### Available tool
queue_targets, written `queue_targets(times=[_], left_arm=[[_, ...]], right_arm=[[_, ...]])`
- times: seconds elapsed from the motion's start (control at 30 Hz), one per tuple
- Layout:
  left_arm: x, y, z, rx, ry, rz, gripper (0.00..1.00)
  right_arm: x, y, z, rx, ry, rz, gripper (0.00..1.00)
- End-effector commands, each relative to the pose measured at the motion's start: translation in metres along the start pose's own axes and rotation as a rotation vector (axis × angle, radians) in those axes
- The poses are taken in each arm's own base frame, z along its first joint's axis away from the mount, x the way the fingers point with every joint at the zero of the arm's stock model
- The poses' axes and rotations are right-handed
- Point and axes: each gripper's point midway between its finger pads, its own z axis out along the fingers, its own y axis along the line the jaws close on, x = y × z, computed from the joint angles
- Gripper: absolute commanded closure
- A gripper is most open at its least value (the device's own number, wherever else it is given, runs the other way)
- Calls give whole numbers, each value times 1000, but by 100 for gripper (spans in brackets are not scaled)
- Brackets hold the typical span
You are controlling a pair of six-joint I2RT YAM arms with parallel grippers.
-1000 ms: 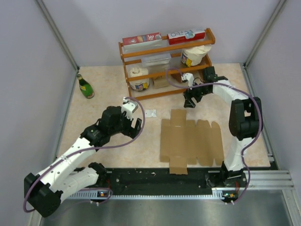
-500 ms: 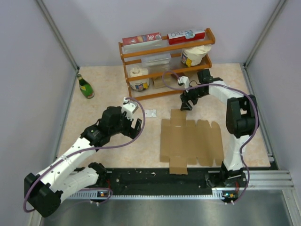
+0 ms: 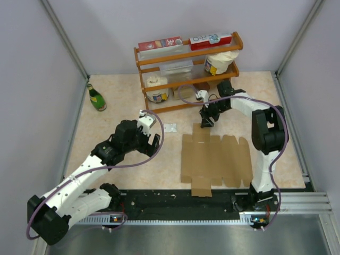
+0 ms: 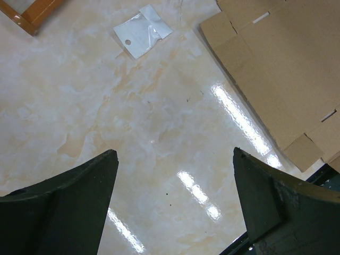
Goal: Fold the paper box
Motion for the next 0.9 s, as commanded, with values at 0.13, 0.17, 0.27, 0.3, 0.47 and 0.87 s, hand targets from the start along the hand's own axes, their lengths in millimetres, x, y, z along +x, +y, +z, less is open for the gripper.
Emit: queue_targets(times=[0.13, 0.17, 0.27, 0.3, 0.47, 0.87], left_arm=[[-7, -1, 0, 12, -24, 14, 8], [-6, -1, 0, 11, -23, 15, 7], [-6, -1, 0, 11, -23, 16, 7], [-5, -1, 1, 11, -19, 16, 8], [-7, -1, -2, 10, -29, 17, 8], [-10, -1, -4, 10, -44, 22, 8]], right_arm=[[2, 5, 9, -18, 13, -10, 38], [2, 5, 8, -17, 13, -7, 40], [3, 8, 10, -26, 16, -1, 46], [3, 9, 11, -26, 18, -6, 47], [2, 14, 14, -34, 29, -6, 50], [4, 24, 19, -60, 52, -2, 68]])
